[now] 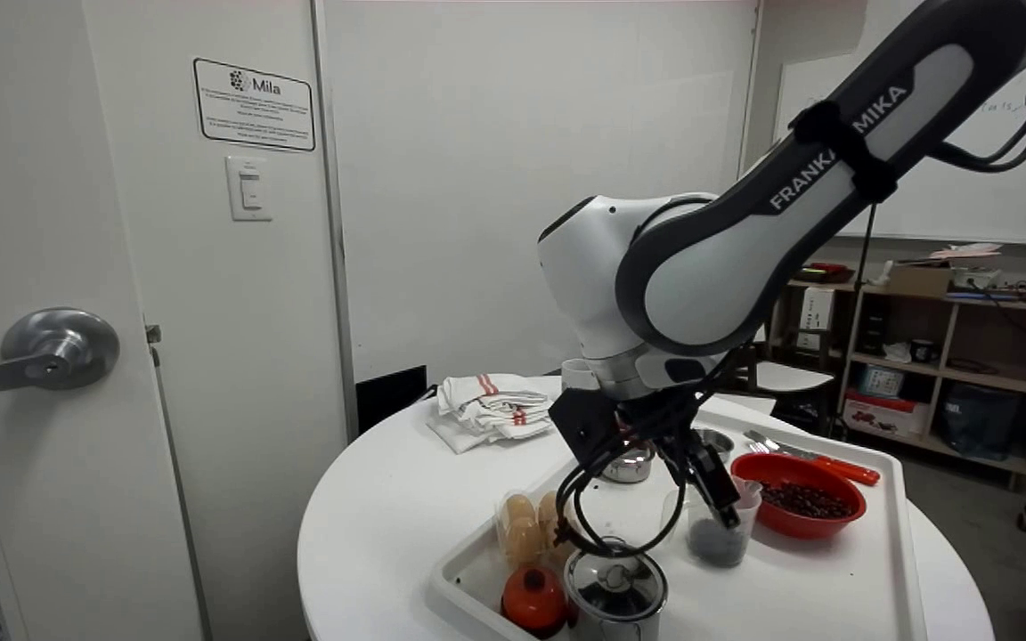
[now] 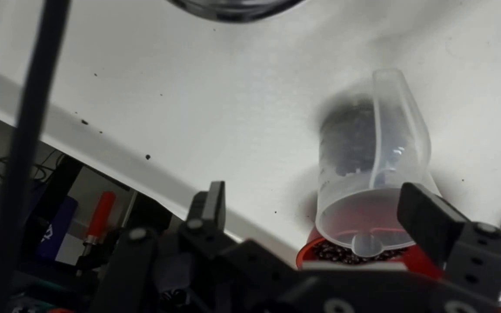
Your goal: Pour some of the things in the jug into the red bowl
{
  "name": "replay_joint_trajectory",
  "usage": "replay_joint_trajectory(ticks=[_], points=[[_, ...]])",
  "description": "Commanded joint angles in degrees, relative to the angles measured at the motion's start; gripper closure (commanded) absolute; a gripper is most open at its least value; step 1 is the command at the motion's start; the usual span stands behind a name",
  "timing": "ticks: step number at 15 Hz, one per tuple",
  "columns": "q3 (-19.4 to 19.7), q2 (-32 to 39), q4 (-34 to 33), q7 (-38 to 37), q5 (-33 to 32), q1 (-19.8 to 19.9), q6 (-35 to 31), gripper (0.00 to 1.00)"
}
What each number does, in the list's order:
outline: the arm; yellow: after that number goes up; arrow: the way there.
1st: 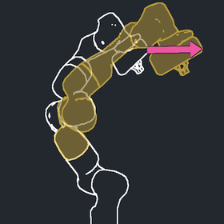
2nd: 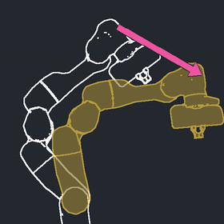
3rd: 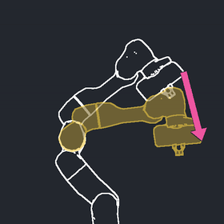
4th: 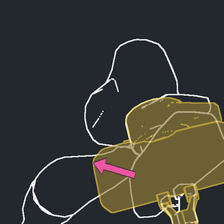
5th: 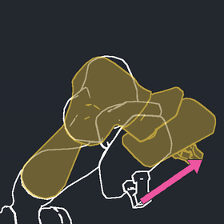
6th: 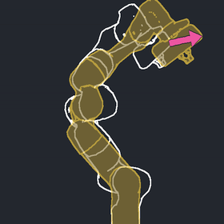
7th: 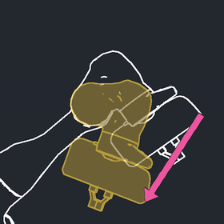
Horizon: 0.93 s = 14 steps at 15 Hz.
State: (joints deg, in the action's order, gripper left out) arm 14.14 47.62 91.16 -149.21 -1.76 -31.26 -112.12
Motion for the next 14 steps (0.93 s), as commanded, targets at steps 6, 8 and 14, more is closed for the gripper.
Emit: replay_joint_trajectory(ticks=[6, 8, 14], points=[[-7.6, 1.1, -3.1, 0.6, -9.7, 6.4, 1.8, 0.0], [-7.7, 1.5, -4.0, 1.0, -10.9, 7.5, 2.4, 0.0], [-8.4, 4.2, -7.9, 2.4, -12.4, 9.5, 4.8, 0.0]])
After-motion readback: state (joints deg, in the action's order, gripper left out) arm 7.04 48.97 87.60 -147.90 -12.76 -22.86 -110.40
